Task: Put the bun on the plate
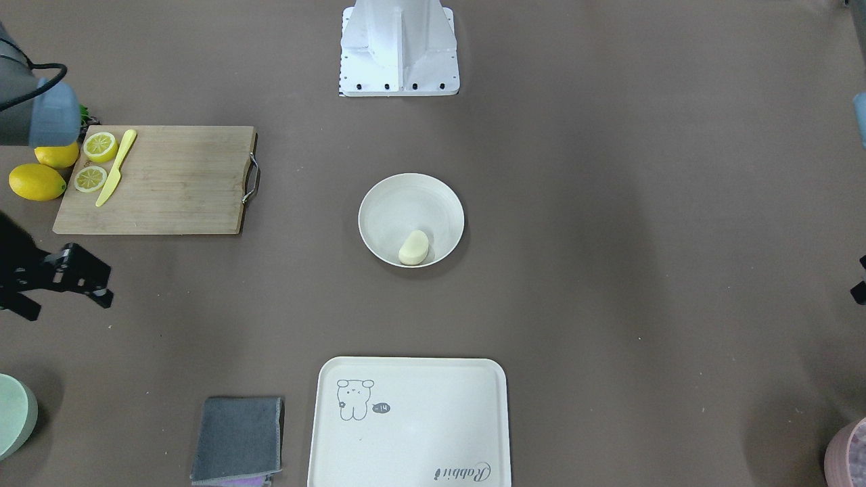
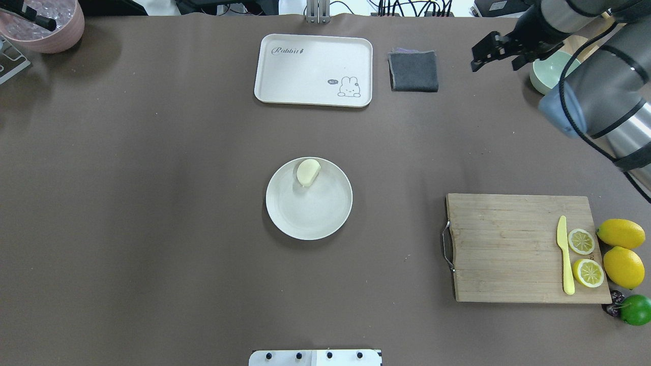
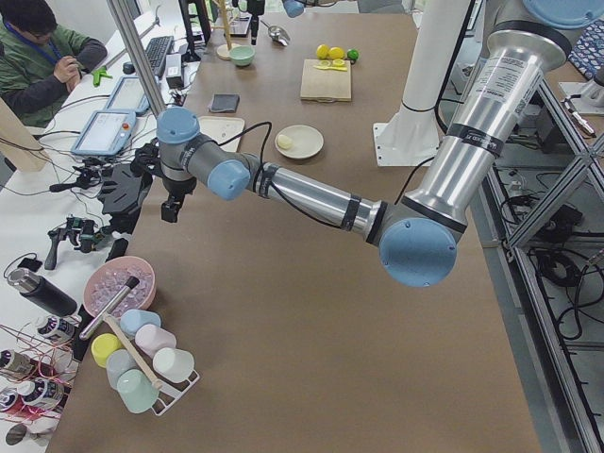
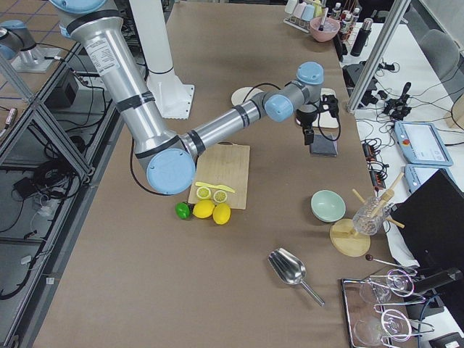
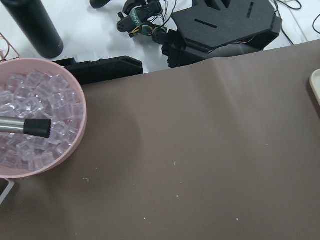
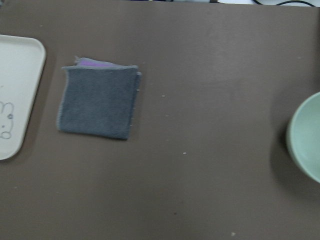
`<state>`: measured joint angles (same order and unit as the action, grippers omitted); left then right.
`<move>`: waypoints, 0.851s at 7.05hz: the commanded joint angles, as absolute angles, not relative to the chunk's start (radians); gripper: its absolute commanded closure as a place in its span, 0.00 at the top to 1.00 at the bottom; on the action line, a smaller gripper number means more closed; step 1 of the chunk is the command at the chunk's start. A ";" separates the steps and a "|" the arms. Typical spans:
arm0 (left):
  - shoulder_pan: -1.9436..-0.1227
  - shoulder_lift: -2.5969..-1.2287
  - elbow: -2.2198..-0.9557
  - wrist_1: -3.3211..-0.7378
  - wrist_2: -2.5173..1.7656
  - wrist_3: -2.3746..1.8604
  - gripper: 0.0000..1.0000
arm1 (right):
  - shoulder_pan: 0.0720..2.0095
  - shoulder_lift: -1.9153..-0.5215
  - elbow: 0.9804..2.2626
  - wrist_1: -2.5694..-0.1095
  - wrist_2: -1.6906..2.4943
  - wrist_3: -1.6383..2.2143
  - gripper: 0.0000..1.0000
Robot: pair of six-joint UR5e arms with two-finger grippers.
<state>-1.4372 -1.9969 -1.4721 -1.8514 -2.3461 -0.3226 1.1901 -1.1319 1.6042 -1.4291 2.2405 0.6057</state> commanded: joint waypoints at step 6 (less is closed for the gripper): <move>-1.614 -2.005 -1.420 -1.550 -2.433 -0.238 0.98 | 1.423 -1.341 1.569 -1.460 2.267 0.335 1.00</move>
<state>-1.5901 -1.9993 -1.4256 -1.6463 -2.4310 -0.2409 1.3976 -1.3070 1.5691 -1.4601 2.2660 0.3855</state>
